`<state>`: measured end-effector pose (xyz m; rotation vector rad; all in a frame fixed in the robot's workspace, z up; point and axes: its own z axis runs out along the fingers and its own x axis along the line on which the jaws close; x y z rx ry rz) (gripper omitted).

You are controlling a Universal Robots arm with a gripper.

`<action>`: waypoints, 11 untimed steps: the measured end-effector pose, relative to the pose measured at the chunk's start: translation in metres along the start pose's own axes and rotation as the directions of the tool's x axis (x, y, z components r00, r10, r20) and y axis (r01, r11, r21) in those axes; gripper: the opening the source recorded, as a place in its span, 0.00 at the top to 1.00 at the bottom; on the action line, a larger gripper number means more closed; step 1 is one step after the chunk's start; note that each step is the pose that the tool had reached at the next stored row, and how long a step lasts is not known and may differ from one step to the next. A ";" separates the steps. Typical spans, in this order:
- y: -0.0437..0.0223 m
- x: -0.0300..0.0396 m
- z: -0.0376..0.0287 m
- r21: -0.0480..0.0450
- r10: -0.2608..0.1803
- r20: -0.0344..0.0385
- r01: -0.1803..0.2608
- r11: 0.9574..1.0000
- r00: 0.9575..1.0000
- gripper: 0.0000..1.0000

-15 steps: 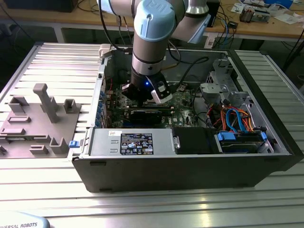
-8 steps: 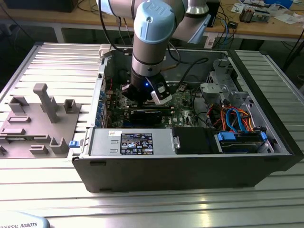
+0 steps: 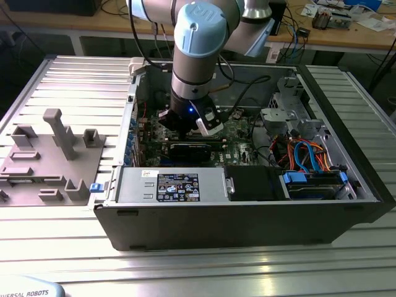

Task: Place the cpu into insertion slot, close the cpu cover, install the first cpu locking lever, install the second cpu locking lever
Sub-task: 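Install the second cpu locking lever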

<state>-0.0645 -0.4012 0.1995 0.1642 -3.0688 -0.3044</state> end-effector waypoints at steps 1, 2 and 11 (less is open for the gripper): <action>0.0001 0.0000 0.0001 0.001 0.000 0.000 0.000 1.000 1.000 0.89; 0.0002 0.0000 0.0001 0.011 0.001 -0.001 -0.001 1.000 1.000 0.89; 0.0021 -0.0140 -0.0112 0.034 0.004 -0.008 -0.003 0.999 1.000 0.89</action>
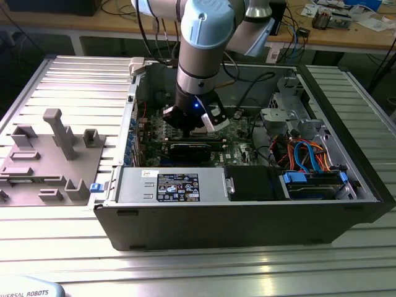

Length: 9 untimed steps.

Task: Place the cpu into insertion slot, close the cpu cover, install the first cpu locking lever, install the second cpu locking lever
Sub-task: 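Install the second cpu locking lever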

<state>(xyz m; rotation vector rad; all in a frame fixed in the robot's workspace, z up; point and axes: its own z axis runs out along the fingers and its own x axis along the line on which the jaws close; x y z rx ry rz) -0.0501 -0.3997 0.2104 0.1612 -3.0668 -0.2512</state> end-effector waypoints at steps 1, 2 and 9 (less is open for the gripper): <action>-0.0002 -0.0048 -0.0003 0.003 0.001 -0.003 -0.001 1.000 1.000 0.89; -0.0002 -0.0139 -0.0008 0.010 0.002 -0.008 -0.002 1.000 1.000 0.89; 0.0099 -0.0344 -0.0001 0.049 0.007 -0.024 -0.006 0.999 1.000 0.89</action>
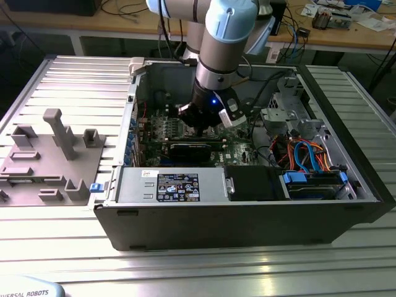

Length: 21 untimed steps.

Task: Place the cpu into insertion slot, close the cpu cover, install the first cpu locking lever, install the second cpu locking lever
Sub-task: 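Install the second cpu locking lever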

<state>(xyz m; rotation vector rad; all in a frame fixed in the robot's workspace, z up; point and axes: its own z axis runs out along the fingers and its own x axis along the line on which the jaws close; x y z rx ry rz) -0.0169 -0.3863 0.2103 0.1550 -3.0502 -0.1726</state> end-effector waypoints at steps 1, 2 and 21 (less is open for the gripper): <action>0.0026 -0.0019 0.0001 0.005 0.001 -0.002 -0.001 1.000 1.000 0.89; 0.0055 -0.0031 0.0004 0.009 0.001 -0.003 -0.001 1.000 1.000 0.89; 0.0295 -0.0050 -0.0248 0.026 0.003 -0.006 -0.003 1.000 1.000 0.89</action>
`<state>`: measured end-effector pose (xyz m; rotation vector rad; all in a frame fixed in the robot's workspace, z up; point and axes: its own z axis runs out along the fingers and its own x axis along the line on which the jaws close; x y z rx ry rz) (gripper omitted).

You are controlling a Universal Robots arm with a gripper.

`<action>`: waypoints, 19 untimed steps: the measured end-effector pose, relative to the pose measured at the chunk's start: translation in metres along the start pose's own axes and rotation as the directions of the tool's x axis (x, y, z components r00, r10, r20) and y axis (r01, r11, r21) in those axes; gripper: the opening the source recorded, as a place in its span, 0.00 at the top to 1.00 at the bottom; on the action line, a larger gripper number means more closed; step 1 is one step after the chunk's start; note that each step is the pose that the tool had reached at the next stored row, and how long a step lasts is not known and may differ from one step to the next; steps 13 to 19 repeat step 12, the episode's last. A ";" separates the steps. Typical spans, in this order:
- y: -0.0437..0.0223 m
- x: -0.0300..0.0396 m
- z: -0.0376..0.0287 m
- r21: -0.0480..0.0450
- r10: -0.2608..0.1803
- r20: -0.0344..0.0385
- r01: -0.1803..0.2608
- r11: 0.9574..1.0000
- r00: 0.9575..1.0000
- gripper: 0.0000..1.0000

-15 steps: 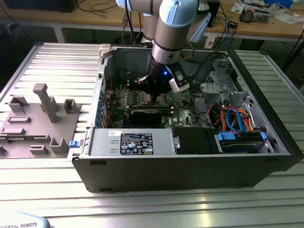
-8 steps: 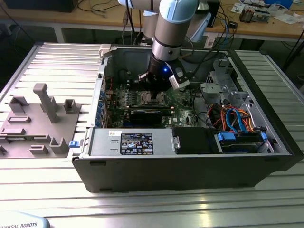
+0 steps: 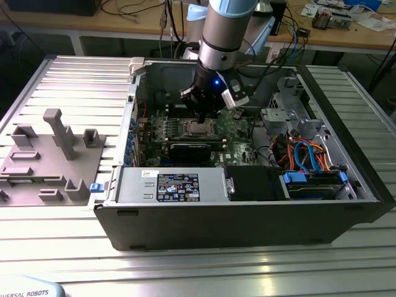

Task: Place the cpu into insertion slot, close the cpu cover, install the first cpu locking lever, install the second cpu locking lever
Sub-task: 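Install the second cpu locking lever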

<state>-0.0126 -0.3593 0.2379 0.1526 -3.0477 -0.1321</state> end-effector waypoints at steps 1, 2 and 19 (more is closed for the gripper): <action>0.0002 0.0002 -0.0020 0.000 0.000 0.000 0.000 1.000 1.000 0.89; 0.0004 0.0003 -0.0042 0.000 0.000 0.000 0.000 1.000 1.000 0.89; 0.0012 0.0010 -0.0128 0.000 0.000 0.000 0.000 1.000 1.000 0.89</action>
